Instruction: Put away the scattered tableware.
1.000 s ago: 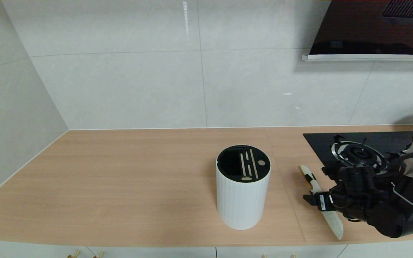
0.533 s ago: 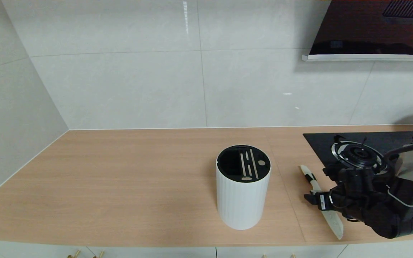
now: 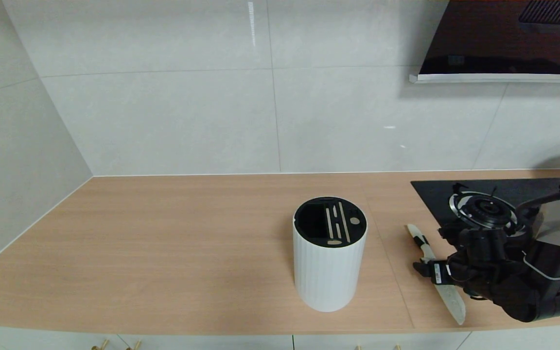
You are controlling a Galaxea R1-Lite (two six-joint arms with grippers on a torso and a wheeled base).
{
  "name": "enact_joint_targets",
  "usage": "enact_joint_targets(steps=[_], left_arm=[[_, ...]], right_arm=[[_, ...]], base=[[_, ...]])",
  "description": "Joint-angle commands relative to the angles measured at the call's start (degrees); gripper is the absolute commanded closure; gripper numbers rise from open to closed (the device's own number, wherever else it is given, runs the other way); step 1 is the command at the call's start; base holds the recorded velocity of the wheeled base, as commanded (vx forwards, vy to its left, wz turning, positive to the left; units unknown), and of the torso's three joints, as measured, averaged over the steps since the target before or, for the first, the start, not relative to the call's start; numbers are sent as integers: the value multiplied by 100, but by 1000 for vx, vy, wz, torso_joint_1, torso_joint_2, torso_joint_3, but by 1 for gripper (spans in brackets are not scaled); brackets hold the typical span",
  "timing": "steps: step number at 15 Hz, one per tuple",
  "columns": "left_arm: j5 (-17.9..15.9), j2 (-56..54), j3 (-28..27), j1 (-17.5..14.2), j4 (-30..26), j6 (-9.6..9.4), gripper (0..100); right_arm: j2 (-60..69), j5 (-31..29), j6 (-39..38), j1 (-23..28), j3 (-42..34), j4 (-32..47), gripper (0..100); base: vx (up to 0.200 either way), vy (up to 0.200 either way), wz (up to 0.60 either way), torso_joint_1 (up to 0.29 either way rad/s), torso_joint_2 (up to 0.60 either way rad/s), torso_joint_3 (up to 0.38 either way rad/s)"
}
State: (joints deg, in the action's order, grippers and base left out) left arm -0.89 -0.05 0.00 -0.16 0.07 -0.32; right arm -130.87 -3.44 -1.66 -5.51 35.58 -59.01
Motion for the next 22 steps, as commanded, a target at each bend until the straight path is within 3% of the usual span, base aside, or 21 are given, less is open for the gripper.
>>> enact_joint_targets(steps=[1, 2, 13, 19, 20, 21, 22], left_arm=[[1, 5, 0, -2, 1, -3, 0], [1, 5, 0, -2, 1, -3, 0], [1, 5, 0, -2, -7, -21, 0], [54, 5, 0, -2, 10, -21, 0], [10, 5, -26, -2, 37, -56, 0], [-227, 49, -387, 7, -25, -91, 0], [-869, 330, -879, 77, -280, -74, 0]], right_arm=[[-35, 1, -1, -3, 1, 4, 0], [-62, 1, 8, -3, 1, 4, 100], [8, -184, 16, -11, -16, -14, 100], [1344, -412, 25, -11, -113, -14, 100], [1705, -412, 25, -38, -69, 66, 100], [2153, -403, 25, -126, 36, 382, 100], [2505, -403, -10, -275, 177, 769, 100]], base=[[0, 0, 0, 0, 0, 0], [0, 0, 0, 0, 0, 0], [0, 0, 0, 0, 0, 0], [0, 0, 0, 0, 0, 0], [0, 0, 0, 0, 0, 0], [0, 0, 0, 0, 0, 0], [0, 0, 0, 0, 0, 0]])
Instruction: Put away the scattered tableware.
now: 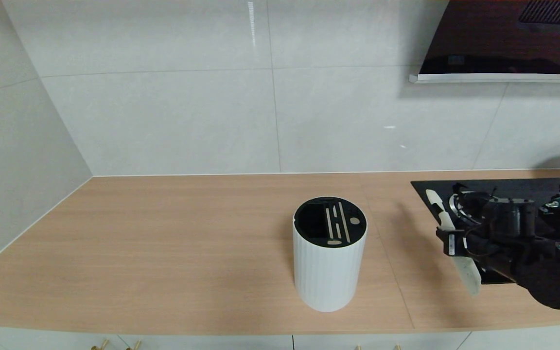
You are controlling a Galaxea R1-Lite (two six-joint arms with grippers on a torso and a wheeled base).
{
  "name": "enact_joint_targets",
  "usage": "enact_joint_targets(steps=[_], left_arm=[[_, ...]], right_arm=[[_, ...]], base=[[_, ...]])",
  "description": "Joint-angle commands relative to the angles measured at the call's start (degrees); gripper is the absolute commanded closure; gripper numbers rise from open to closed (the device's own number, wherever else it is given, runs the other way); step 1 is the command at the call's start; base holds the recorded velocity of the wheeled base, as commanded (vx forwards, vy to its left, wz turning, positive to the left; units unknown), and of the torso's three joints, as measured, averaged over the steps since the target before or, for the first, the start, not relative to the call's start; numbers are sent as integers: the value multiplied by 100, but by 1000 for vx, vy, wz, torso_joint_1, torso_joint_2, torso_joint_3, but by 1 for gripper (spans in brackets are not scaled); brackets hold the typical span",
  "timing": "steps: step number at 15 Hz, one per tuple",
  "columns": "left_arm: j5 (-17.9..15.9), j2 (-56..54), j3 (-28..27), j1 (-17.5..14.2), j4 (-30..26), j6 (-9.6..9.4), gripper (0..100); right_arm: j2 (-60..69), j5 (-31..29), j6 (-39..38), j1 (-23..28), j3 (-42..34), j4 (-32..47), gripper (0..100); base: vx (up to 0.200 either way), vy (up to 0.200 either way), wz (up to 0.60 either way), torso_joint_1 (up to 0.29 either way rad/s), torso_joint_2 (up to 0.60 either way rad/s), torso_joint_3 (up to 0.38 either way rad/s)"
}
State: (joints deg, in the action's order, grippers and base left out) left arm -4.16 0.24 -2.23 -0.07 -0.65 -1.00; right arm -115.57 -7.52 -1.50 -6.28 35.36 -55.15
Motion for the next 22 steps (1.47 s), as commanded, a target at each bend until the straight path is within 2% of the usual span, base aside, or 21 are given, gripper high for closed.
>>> enact_joint_targets(steps=[1, 2, 4, 5, 6, 7, 8, 9, 10, 11, 12, 13, 14, 16, 17, 18, 19, 20, 22], left_arm=[[-1114, 907, -1218, 122, -533, 38, 0], [-1509, 1654, -1728, 122, -709, 56, 0], [-1966, 3157, -2677, 148, -709, 12, 0], [-2116, 3834, -3082, 271, -700, -172, 0], [-2124, 4405, -3468, 482, -691, -348, 0], [-2116, 4722, -3750, 719, -674, -331, 0], [-2080, 5293, -4268, 1247, -595, -208, 0], [-2045, 5715, -4593, 1554, -436, 30, 0], [-2045, 5847, -4664, 1607, -322, 126, 0], [-2028, 6286, -4699, 1844, 240, 495, 0], [-1861, 6603, -4708, 1994, 662, 812, 0], [-1641, 6849, -4708, 2213, 1067, 1049, 0], [-1562, 7235, -4699, 2556, 1585, 1357, 0], [-1316, 7851, -4330, 3356, 2745, 2227, 0], [-1175, 8035, -4084, 3400, 3246, 2464, 0], [-1175, 8413, -3925, 3417, 3844, 2631, 0], [-1158, 8598, -3837, 3470, 4116, 2658, 0], [-1158, 8791, -3811, 3549, 4283, 2702, 0], [-903, 9002, -3802, 3962, 4556, 2983, 0]], right_arm=[[1203, 5, -79, -401, 427, 655, 100], [1414, -21, -149, -682, 603, 830, 100], [1906, -179, -149, -1165, 709, 971, 100], [2082, -206, -140, -1411, 849, 1015, 100], [2258, -241, -140, -1631, 981, 1191, 100], [2425, -311, -140, -1789, 1034, 1349, 100], [2662, -364, -140, -2079, 1034, 1525, 100], [2759, -364, -140, -2281, 1087, 1534, 100], [2803, -364, -131, -2352, 1139, 1551, 100], [2873, -382, -131, -2598, 1403, 1806, 100], [2952, -390, -131, -2712, 1403, 1938, 100], [2952, -417, -140, -2853, 1368, 1955, 100], [2970, -461, -158, -3072, 1350, 1973, 100], [2935, -786, -158, -3670, 1148, 1973, 100], [2926, -883, -158, -3846, 1113, 1973, 100], [2899, -953, -158, -4101, 1095, 1982, 100], [2891, -1058, -158, -4320, 1069, 1982, 100], [2856, -1217, -158, -4505, 1051, 1982, 100], [2750, -1313, -158, -4567, 1060, 1982, 100]], base=[[0, 0, 0, 0, 0, 0], [0, 0, 0, 0, 0, 0], [0, 0, 0, 0, 0, 0], [0, 0, 0, 0, 0, 0], [0, 0, 0, 0, 0, 0], [0, 0, 0, 0, 0, 0], [0, 0, 0, 0, 0, 0], [0, 0, 0, 0, 0, 0], [0, 0, 0, 0, 0, 0], [0, 0, 0, 0, 0, 0], [0, 0, 0, 0, 0, 0], [0, 0, 0, 0, 0, 0], [0, 0, 0, 0, 0, 0], [0, 0, 0, 0, 0, 0], [0, 0, 0, 0, 0, 0], [0, 0, 0, 0, 0, 0], [0, 0, 0, 0, 0, 0], [0, 0, 0, 0, 0, 0], [0, 0, 0, 0, 0, 0]])
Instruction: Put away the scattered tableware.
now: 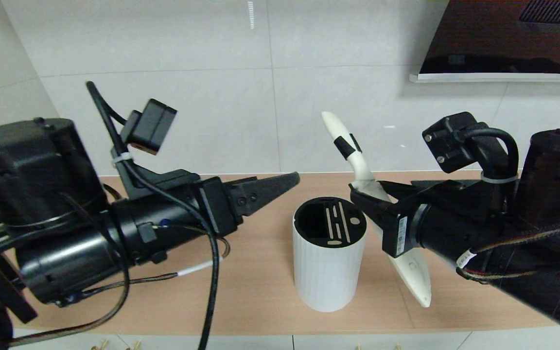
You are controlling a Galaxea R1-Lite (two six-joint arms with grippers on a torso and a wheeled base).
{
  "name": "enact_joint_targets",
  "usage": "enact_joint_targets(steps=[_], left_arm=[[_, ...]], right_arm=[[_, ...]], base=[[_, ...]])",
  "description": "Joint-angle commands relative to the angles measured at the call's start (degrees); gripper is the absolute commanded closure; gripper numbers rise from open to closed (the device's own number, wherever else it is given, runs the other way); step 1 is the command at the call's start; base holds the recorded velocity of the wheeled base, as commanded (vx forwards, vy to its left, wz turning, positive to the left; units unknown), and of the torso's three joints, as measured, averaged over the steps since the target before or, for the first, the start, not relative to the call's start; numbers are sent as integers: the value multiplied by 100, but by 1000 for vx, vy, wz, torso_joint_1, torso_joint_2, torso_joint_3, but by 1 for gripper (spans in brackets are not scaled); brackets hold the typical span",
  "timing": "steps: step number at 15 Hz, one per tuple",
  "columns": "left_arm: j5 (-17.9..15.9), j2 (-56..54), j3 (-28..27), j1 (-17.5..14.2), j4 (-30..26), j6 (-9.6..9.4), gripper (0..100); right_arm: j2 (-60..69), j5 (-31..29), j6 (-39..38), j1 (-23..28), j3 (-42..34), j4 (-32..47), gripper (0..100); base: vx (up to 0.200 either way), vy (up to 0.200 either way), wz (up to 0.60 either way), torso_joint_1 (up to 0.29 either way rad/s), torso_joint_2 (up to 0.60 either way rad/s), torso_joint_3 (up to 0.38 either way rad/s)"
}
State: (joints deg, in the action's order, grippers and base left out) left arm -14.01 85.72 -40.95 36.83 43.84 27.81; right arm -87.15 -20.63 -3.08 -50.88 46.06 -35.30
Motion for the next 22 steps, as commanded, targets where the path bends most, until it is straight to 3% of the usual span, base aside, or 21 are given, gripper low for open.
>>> enact_joint_targets(steps=[1, 2, 3, 8, 13, 22], left_arm=[[197, 533, 61, 395, 187, 164, 0], [566, 762, 61, 615, 556, 216, 0], [636, 867, 61, 650, 705, 216, 0], [689, 1060, 34, 668, 1250, 568, 0], [733, 999, 52, 668, 1602, 577, 0], [777, 1052, 52, 659, 1681, 577, 0]], right_arm=[[-109, -3, 1, -150, -9, -3, 100], [-232, -3, -17, -211, -9, -47, 100], [-276, -3, -26, -238, -9, -56, 100], [-311, -3, -228, -642, -9, -73, 100], [-259, 6, -236, -835, -70, -82, 100], [-259, 6, -236, -1011, -150, -91, 100]], base=[[0, 0, 0, 0, 0, 0], [0, 0, 0, 0, 0, 0], [0, 0, 0, 0, 0, 0], [0, 0, 0, 0, 0, 0], [0, 0, 0, 0, 0, 0], [0, 0, 0, 0, 0, 0]])
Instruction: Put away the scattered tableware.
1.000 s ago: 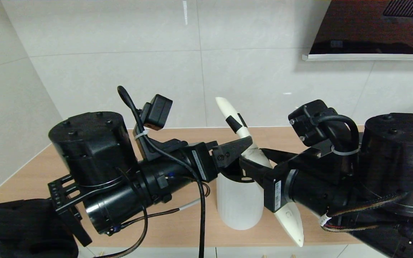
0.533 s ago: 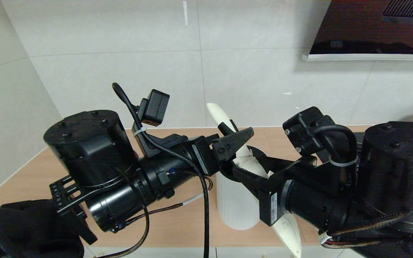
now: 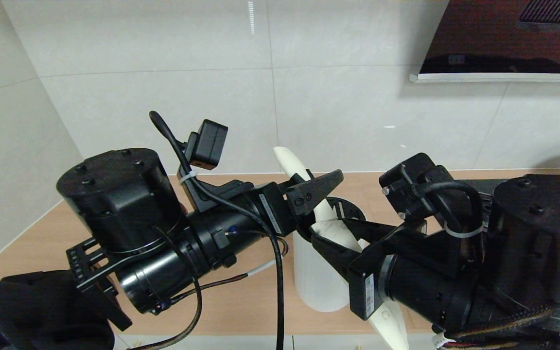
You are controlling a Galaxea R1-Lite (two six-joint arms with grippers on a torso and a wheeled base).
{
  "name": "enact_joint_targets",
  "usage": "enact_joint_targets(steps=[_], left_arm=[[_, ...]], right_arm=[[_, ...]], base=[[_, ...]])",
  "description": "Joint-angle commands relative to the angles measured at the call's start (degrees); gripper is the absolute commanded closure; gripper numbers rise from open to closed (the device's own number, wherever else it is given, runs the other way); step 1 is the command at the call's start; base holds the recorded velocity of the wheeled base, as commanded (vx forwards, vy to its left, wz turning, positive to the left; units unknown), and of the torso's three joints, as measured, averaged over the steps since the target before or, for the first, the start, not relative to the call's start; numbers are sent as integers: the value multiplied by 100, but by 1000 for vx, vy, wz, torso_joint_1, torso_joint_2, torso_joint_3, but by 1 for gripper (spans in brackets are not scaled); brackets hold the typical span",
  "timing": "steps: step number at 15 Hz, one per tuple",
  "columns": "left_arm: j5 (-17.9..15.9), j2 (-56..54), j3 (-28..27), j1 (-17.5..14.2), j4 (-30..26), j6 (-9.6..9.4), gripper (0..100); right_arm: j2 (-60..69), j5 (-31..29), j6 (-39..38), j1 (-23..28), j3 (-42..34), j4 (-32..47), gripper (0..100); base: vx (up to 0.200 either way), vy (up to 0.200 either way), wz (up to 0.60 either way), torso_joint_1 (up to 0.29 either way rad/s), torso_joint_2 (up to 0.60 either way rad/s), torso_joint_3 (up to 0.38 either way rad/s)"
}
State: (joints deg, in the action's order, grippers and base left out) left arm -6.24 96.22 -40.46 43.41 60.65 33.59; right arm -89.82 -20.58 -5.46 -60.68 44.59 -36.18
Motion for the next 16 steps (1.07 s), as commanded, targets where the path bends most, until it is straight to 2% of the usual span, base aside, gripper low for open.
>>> enact_joint_targets(steps=[1, 11, 12, 16], left_arm=[[0, 11, 3, 1, -9, -1, 0], [0, 20, 3, -61, 0, -1, 0], [0, 11, 12, -61, 0, -1, 100], [0, 20, 3, -70, 0, -1, 100]], right_arm=[[17, 1, 1, -66, -30, -12, 100], [52, 10, 28, -137, -109, -56, 100], [52, 10, 28, -137, -109, -47, 100], [52, 10, 28, -137, -118, -56, 100]], base=[[0, 0, 0, 0, 0, 0], [0, 0, 0, 0, 0, 0], [0, 0, 0, 0, 0, 0], [0, 0, 0, 0, 0, 0]])
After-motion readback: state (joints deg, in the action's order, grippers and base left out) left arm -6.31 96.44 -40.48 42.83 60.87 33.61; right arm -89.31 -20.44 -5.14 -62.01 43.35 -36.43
